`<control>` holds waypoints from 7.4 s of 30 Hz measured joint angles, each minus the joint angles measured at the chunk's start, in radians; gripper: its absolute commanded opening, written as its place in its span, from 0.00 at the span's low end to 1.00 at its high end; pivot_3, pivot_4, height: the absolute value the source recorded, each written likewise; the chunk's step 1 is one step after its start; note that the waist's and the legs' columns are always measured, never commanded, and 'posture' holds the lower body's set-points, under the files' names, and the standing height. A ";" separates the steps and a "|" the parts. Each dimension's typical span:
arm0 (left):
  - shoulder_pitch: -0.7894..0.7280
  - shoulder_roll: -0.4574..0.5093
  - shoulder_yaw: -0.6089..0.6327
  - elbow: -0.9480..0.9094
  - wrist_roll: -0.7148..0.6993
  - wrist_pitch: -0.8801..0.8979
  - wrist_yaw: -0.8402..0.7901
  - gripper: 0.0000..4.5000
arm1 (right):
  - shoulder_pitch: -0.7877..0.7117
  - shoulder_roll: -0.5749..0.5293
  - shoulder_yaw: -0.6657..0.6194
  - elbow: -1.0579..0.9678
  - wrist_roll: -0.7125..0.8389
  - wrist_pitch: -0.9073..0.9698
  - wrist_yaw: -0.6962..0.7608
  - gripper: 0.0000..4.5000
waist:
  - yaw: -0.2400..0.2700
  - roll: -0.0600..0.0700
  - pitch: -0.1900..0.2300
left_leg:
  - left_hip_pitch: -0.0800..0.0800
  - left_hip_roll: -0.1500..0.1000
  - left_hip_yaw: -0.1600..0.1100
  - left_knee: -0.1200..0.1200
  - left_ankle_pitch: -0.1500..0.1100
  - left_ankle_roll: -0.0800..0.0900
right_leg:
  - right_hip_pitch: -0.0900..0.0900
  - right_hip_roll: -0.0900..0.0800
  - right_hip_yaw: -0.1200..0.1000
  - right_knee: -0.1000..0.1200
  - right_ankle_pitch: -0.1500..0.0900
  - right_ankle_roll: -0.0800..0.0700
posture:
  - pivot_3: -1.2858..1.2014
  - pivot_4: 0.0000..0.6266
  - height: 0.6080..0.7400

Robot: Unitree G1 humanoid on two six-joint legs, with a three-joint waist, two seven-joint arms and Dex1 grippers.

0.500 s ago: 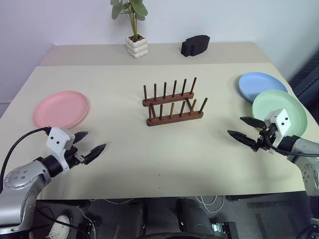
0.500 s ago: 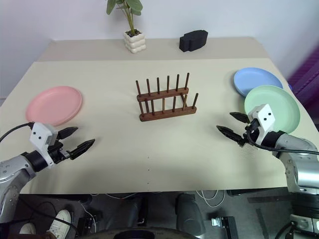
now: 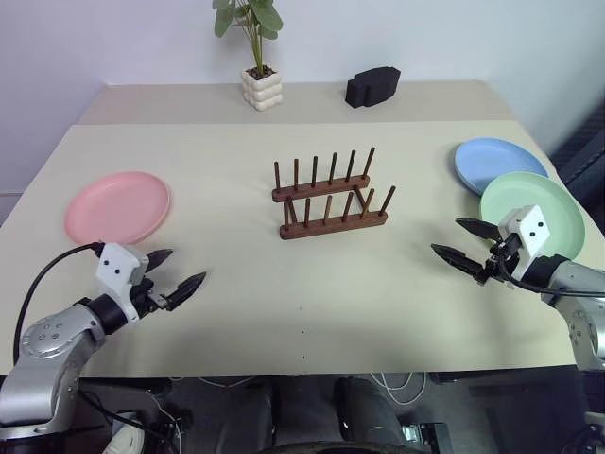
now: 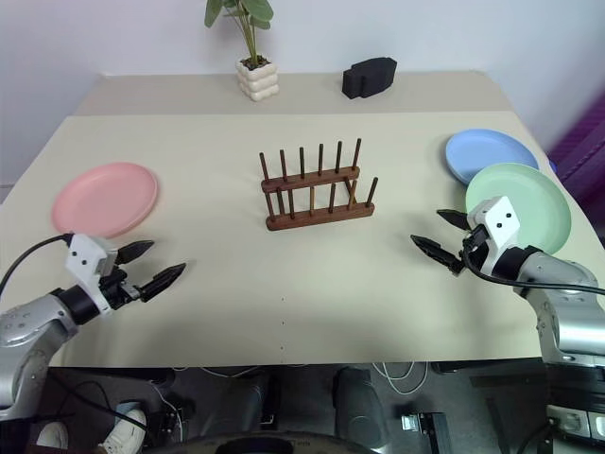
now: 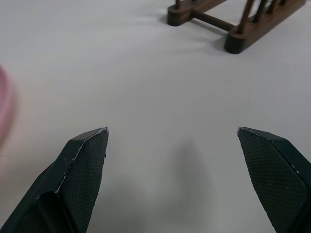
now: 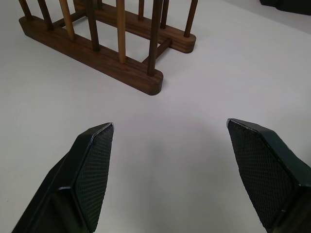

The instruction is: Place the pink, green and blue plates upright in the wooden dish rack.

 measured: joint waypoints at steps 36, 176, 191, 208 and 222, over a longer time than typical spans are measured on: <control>-0.786 -0.173 -0.462 0.874 0.277 -0.285 -0.246 0.99 | 0.187 0.135 0.162 -0.382 0.022 0.118 -0.131 0.85 | 0.001 -0.003 0.002 | -0.001 -0.003 -0.001 0.002 0.000 0.001 | 0.000 0.003 -0.002 0.002 0.003 0.006 | 0.52 0.24 1.00; -0.578 -0.260 -0.553 0.514 0.384 -0.258 -0.005 0.01 | -0.131 0.177 0.354 0.074 -0.409 -0.134 -0.288 0.00 | -0.001 -0.002 0.004 | 0.000 -0.002 -0.001 0.012 -0.002 0.004 | 0.006 0.002 -0.001 0.002 0.003 0.007 | 0.52 0.24 1.00; -0.321 -0.009 -0.039 0.214 0.003 0.027 -0.032 0.99 | 0.028 0.040 0.270 -0.333 -0.028 0.137 0.002 0.99 | 0.000 -0.002 0.005 | -0.006 0.000 -0.002 0.012 -0.002 0.004 | 0.000 -0.001 -0.002 0.002 0.002 0.003 | 0.52 0.24 1.00; -0.455 0.045 0.347 0.556 0.062 0.334 0.638 0.99 | -0.072 0.078 0.359 -0.259 -0.094 0.057 0.008 0.99 | 0.002 -0.004 0.005 | -0.011 -0.002 -0.003 0.012 -0.002 0.003 | -0.005 0.000 -0.003 0.003 0.005 0.009 | 0.52 0.24 1.00; -0.625 0.015 0.325 0.751 -0.003 0.378 0.608 0.61 | -0.037 0.090 0.359 -0.258 -0.109 0.031 -0.022 1.00 | -0.001 -0.004 0.005 | -0.012 -0.002 -0.003 0.011 -0.002 0.003 | -0.007 -0.001 -0.003 0.003 0.006 0.009 | 0.52 0.24 1.00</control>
